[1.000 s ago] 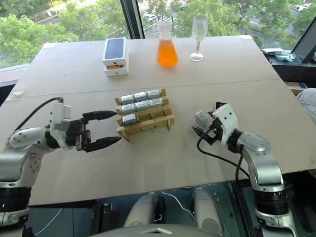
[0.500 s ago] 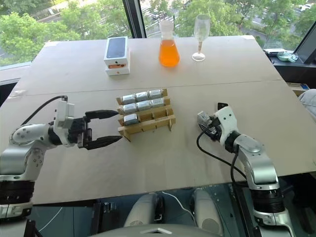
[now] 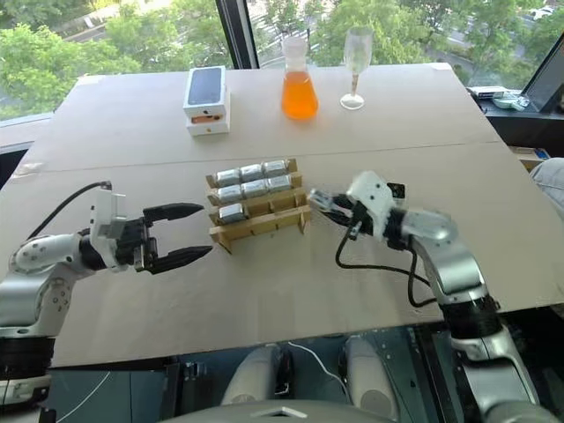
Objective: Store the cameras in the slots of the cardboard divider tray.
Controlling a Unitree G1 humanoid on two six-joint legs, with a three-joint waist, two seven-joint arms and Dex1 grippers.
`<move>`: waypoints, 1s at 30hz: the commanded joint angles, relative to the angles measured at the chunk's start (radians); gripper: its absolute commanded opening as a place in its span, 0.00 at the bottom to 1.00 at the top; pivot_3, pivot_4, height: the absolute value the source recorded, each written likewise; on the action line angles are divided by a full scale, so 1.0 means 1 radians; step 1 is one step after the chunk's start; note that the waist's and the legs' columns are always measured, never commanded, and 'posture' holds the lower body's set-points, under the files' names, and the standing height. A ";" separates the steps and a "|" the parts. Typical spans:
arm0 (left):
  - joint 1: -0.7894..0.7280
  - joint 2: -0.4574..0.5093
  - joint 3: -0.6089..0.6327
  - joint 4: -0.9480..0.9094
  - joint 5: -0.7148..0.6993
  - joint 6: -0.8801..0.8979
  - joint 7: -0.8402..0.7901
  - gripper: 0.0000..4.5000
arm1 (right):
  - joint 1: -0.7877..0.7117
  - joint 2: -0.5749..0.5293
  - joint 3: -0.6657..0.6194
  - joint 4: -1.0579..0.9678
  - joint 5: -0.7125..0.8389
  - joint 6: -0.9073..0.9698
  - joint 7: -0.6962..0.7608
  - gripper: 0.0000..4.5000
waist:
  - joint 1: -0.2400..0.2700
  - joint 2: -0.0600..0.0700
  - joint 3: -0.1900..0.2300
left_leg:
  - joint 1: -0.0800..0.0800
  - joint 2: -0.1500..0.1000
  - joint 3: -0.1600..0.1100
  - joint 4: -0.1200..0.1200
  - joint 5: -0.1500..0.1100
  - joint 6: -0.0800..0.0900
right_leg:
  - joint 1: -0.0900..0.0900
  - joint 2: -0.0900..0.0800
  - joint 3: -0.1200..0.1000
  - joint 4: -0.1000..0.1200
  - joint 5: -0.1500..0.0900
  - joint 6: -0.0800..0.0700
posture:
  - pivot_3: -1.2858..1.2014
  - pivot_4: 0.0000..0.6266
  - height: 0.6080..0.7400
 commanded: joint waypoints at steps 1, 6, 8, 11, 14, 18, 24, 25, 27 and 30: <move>0.073 -0.001 0.100 -0.111 -0.057 0.039 0.063 1.00 | -0.218 0.063 0.072 0.215 -0.014 -0.198 0.159 0.15 | -0.010 0.000 0.000 | 0.000 0.000 0.000 0.000 0.000 0.000 | 0.000 0.000 0.000 0.000 0.002 -0.002 | 0.52 0.24 1.00; 0.205 -0.010 0.199 -0.222 -0.081 0.074 0.130 1.00 | -0.413 0.151 0.122 0.517 -0.015 -0.407 0.371 0.15 | -0.008 -0.001 0.000 | -0.001 0.004 -0.001 0.000 0.000 0.000 | 0.000 -0.001 -0.002 0.000 0.002 -0.003 | 0.52 0.24 1.00; 0.239 -0.018 0.224 -0.256 -0.093 0.086 0.153 1.00 | -0.463 0.183 0.133 0.632 -0.026 -0.489 0.436 0.15 | -0.004 -0.001 0.000 | -0.002 0.003 -0.001 0.000 0.000 0.000 | 0.000 -0.003 -0.003 -0.001 0.002 -0.002 | 0.52 0.24 1.00; 0.268 -0.024 0.241 -0.288 -0.096 0.090 0.173 1.00 | -0.522 0.213 0.139 0.777 -0.061 -0.603 0.473 0.15 | -0.001 0.000 0.001 | -0.003 0.003 -0.001 0.000 0.000 0.000 | 0.000 -0.004 -0.003 -0.002 0.003 -0.002 | 0.52 0.24 1.00; 0.310 -0.036 0.267 -0.324 -0.106 0.094 0.198 1.00 | -0.591 0.250 0.131 0.946 -0.091 -0.688 0.489 0.15 | -0.004 0.000 0.001 | -0.002 0.002 -0.001 0.000 0.000 -0.001 | 0.000 -0.004 -0.003 -0.002 0.001 -0.005 | 0.52 0.24 1.00; 0.373 -0.056 0.306 -0.371 -0.115 0.091 0.222 1.00 | -0.658 0.269 0.130 1.123 -0.147 -0.786 0.483 0.15 | -0.014 0.000 0.001 | -0.001 0.003 -0.001 0.000 0.000 -0.001 | 0.000 -0.004 -0.003 0.000 0.000 -0.007 | 0.52 0.24 1.00; 0.412 -0.076 0.309 -0.405 -0.115 0.082 0.244 1.00 | -0.700 0.285 0.109 1.246 -0.207 -0.827 0.411 0.15 | -0.016 0.000 0.001 | -0.001 0.003 -0.001 0.000 0.001 -0.002 | 0.000 -0.005 -0.003 0.001 0.000 -0.007 | 0.52 0.24 1.00; 0.415 -0.078 0.308 -0.410 -0.116 0.083 0.246 1.00 | -0.704 0.288 0.105 1.258 -0.219 -0.830 0.388 0.15 | -0.016 0.000 0.001 | -0.001 0.003 -0.001 0.000 0.001 -0.002 | 0.000 -0.005 -0.003 0.001 0.000 -0.007 | 0.52 0.24 1.00; 0.417 -0.080 0.308 -0.414 -0.116 0.083 0.248 1.00 | -0.707 0.295 0.099 1.276 -0.237 -0.834 0.362 0.15 | -0.016 0.000 0.001 | 0.000 0.003 -0.001 0.000 0.001 -0.002 | 0.000 -0.005 -0.003 0.001 0.000 -0.007 | 0.52 0.24 1.00; 0.416 -0.075 0.311 -0.409 -0.116 0.080 0.246 1.00 | -0.708 0.304 0.103 1.291 -0.272 -0.848 0.326 0.15 | -0.016 0.000 0.001 | 0.000 0.003 -0.002 0.000 0.001 -0.002 | 0.000 -0.007 -0.003 0.002 0.000 -0.007 | 0.52 0.24 1.00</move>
